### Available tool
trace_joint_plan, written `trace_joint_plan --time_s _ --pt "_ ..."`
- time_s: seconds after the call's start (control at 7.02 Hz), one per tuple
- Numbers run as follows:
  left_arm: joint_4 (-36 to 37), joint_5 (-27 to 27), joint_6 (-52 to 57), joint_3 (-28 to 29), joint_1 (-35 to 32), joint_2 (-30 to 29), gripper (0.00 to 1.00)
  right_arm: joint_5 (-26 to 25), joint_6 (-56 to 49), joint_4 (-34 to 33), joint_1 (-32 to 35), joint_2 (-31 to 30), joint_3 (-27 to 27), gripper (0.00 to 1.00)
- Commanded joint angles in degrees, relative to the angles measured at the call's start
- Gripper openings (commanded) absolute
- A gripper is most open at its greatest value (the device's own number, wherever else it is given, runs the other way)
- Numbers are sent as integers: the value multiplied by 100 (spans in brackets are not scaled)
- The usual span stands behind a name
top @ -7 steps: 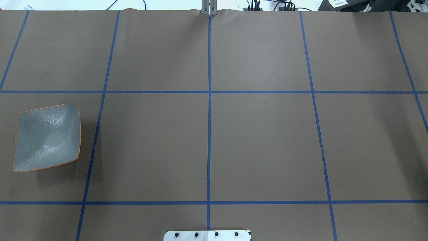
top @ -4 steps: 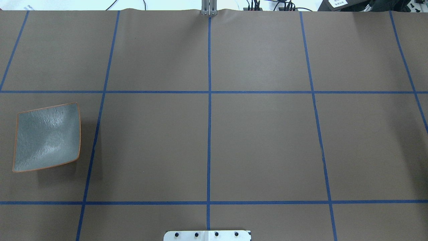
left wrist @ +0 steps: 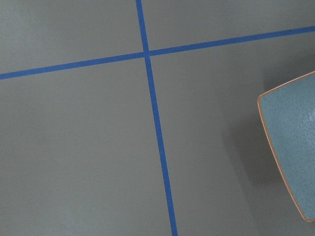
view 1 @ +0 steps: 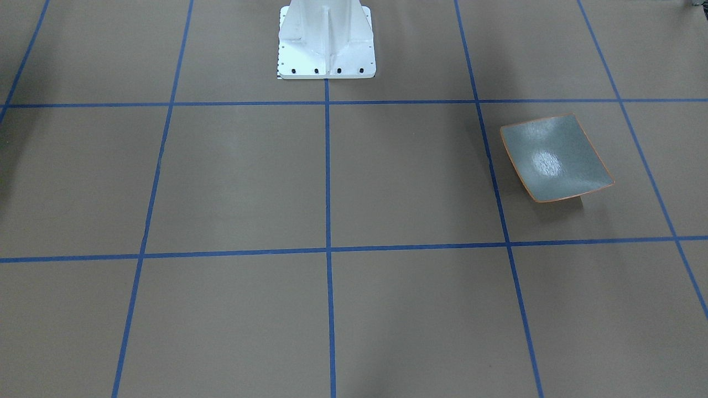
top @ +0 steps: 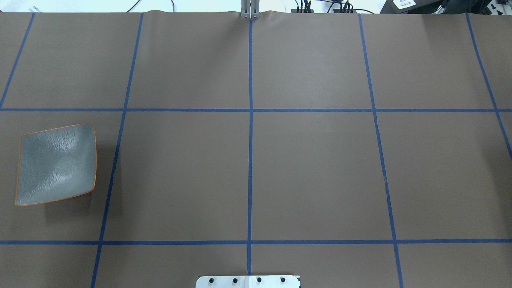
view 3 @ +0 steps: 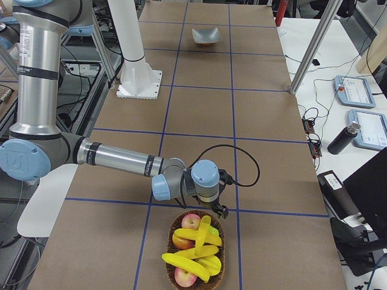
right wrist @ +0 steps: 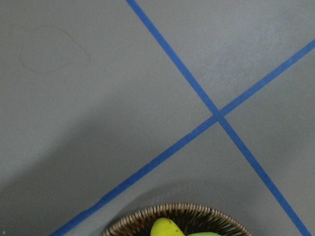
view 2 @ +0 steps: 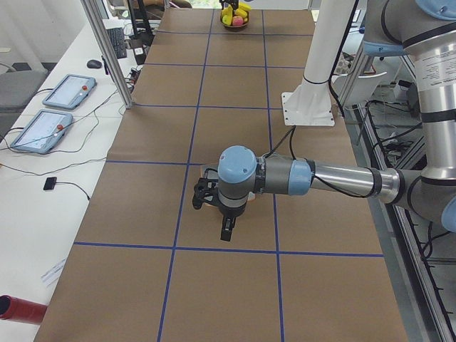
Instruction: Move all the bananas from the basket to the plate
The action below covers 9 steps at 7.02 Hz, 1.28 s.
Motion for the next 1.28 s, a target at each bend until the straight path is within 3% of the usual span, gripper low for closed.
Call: trace_joint_plan --time_s 0.0,0.14,0.43,0.57,0.71,0.85,1.14 --pt "-11 -16 2 -42 0 119 100 -323 -676 -614 51 134 -94 98" --pt "-19 -16 2 -34 9 146 100 -499 -877 -642 51 100 -112 96" --pt "-19 -16 2 -25 9 155 100 -719 -967 -642 51 108 -182 66" --pt "-11 -16 2 -25 9 156 100 -833 -967 -642 51 117 -173 57" --pt "-11 -16 2 -25 0 156 100 -869 -967 -642 51 117 -173 38" --pt "-2 -16 2 -16 9 156 100 -870 -976 -625 51 91 -138 1" --pt "-2 -16 2 -16 9 156 100 -808 -976 -642 51 152 37 0"
